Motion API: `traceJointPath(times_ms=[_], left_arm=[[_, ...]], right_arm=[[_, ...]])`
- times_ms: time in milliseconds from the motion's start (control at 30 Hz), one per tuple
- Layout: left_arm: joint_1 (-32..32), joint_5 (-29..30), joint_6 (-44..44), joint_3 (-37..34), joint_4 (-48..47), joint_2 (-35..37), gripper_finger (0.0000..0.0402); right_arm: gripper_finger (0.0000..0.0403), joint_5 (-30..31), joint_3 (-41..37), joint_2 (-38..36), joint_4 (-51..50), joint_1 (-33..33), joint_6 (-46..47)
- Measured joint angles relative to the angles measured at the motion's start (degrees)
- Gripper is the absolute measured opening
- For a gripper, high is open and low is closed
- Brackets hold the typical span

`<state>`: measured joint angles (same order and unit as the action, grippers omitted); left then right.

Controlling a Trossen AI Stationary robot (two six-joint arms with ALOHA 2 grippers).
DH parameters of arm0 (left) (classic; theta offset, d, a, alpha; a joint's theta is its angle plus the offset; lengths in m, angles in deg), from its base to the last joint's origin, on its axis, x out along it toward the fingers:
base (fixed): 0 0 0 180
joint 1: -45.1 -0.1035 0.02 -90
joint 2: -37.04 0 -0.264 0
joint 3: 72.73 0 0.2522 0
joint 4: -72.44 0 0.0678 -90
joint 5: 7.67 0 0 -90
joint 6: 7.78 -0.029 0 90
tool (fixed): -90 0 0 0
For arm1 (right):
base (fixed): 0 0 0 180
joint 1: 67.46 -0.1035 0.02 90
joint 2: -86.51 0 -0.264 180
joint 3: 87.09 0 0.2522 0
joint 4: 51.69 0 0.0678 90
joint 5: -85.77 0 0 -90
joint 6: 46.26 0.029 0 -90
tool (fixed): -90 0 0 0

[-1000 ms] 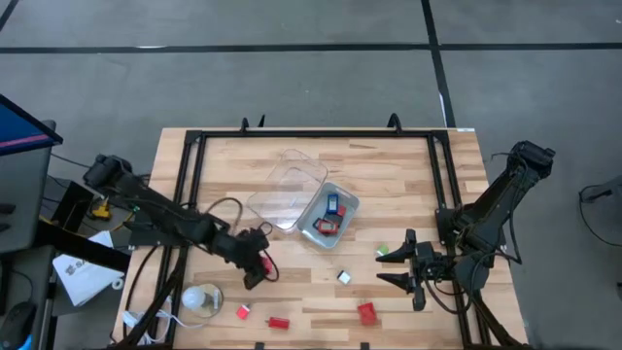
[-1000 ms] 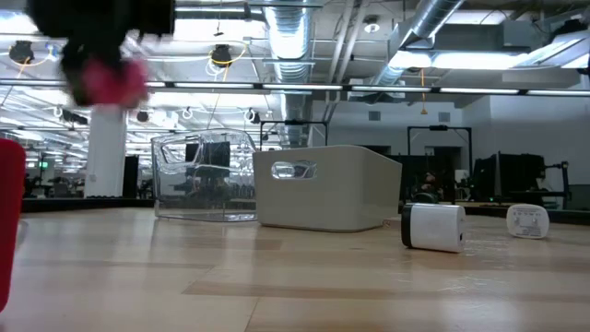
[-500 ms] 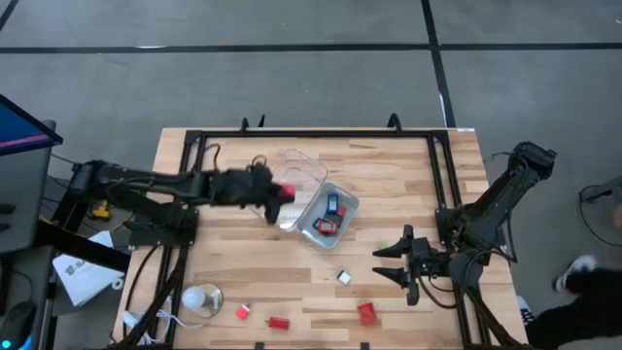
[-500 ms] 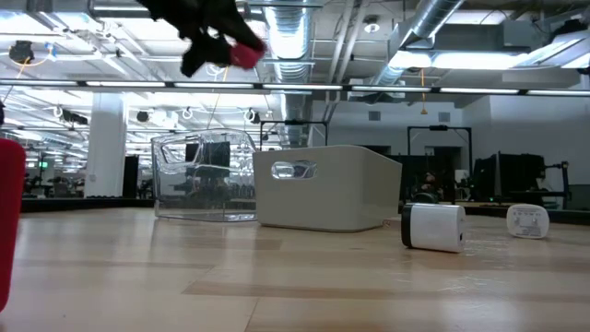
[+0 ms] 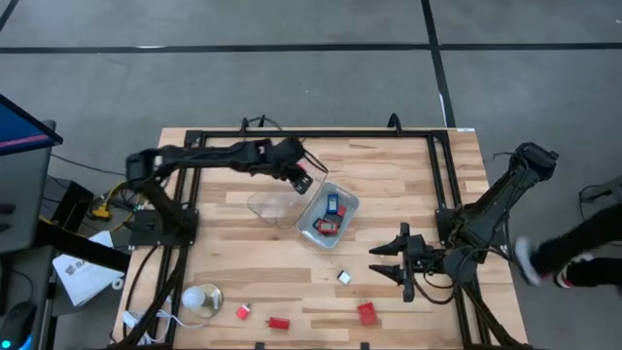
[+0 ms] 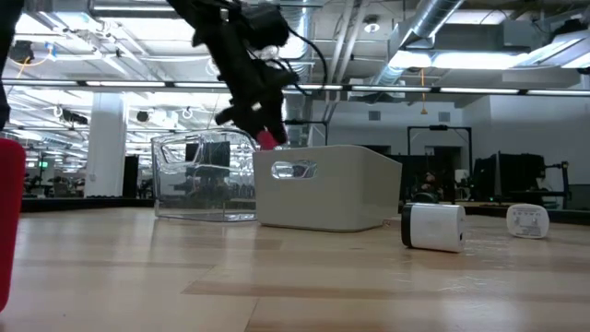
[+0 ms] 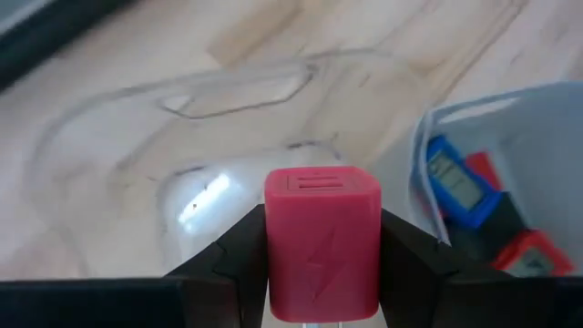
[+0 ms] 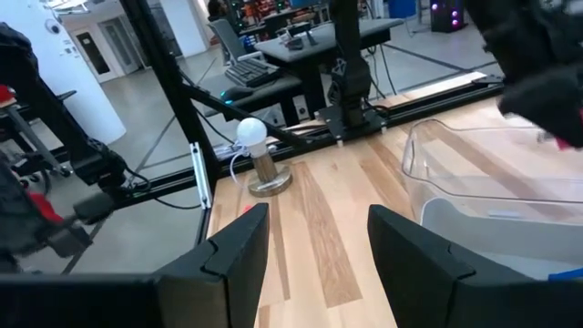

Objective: Pick & Place Office items
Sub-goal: Put the top pink charger adapter into the transparent bin

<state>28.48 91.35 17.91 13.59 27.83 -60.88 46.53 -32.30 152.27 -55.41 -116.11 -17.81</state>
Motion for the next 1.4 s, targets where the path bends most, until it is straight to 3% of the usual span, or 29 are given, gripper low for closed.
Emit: traceJointPath(times_ms=[267,1400], left_arm=[[0.1,-0.6,0.8,5.4,-10.4,-7.3,0.0143],[-1.2,-4.9,1.7,4.6,-20.5,-7.9,0.0150]], right_arm=[[0.0182,-0.4,0.0,0.0,-1.2,-0.1,1.4],[0.0182,-1.6,0.0,0.0,-1.1,-0.1,1.6]])
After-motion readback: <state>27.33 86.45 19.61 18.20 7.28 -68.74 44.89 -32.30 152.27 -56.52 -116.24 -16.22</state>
